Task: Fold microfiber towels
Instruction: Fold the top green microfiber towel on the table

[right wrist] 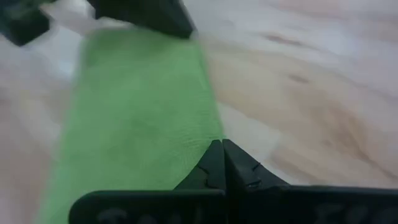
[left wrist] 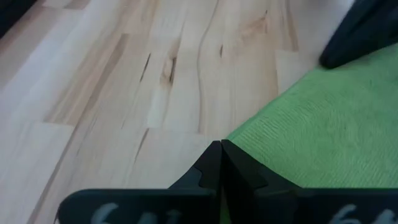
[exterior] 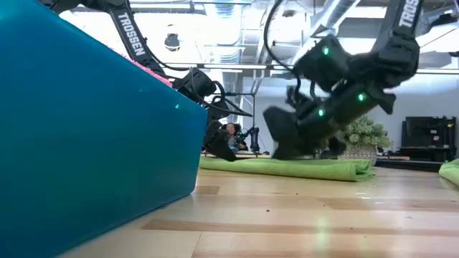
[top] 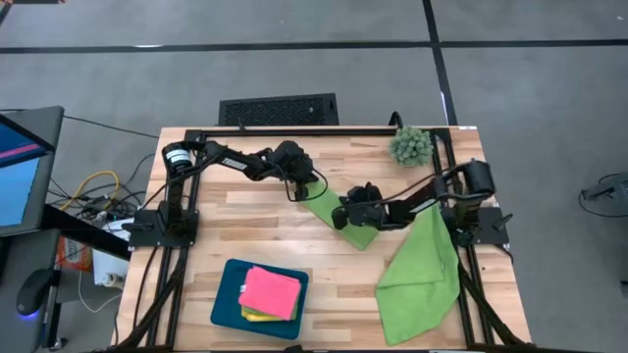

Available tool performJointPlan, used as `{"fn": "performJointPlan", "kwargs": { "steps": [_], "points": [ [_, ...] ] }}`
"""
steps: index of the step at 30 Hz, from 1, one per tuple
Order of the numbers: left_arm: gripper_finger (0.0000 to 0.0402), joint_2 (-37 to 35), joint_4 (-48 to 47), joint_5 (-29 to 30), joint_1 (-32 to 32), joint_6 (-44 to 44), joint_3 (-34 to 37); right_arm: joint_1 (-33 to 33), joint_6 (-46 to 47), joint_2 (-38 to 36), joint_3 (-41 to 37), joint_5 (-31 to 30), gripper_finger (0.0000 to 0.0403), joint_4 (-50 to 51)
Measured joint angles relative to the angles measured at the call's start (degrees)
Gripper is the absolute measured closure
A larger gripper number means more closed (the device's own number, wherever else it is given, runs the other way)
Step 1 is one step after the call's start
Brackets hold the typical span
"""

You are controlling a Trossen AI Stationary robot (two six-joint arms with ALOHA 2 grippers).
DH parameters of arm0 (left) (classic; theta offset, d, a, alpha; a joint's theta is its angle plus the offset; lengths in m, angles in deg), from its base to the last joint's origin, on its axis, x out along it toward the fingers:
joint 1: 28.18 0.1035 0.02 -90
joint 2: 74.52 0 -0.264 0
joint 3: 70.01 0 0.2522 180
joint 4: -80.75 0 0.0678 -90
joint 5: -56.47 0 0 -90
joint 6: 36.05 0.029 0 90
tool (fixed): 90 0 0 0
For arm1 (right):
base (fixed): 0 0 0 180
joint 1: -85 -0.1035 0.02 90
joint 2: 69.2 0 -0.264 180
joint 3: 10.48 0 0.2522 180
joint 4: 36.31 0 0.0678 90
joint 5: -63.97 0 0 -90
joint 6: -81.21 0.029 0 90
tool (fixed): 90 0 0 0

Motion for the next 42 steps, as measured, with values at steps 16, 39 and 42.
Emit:
{"fn": "performJointPlan", "kwargs": {
  "steps": [16, 39, 42],
  "points": [
    [0.0401, -10.01, -0.39, -2.74, 0.85, -10.05, -0.07, -2.7, -1.01, -9.65, 0.02, -1.18, 0.0396, 6.46],
    [0.0401, -0.46, 0.34, 1.69, -4.81, -7.16, 0.04, -19.77, 40.68, -7.45, -0.24, -15.77, 0.0394, 40.74],
    [0.0401, -4.2, 0.03, 1.33, -4.76, -9.28, 0.02, -20.43, 37.63, -12.57, 0.02, -21.6, 0.0397, 38.85]
  ]
}}
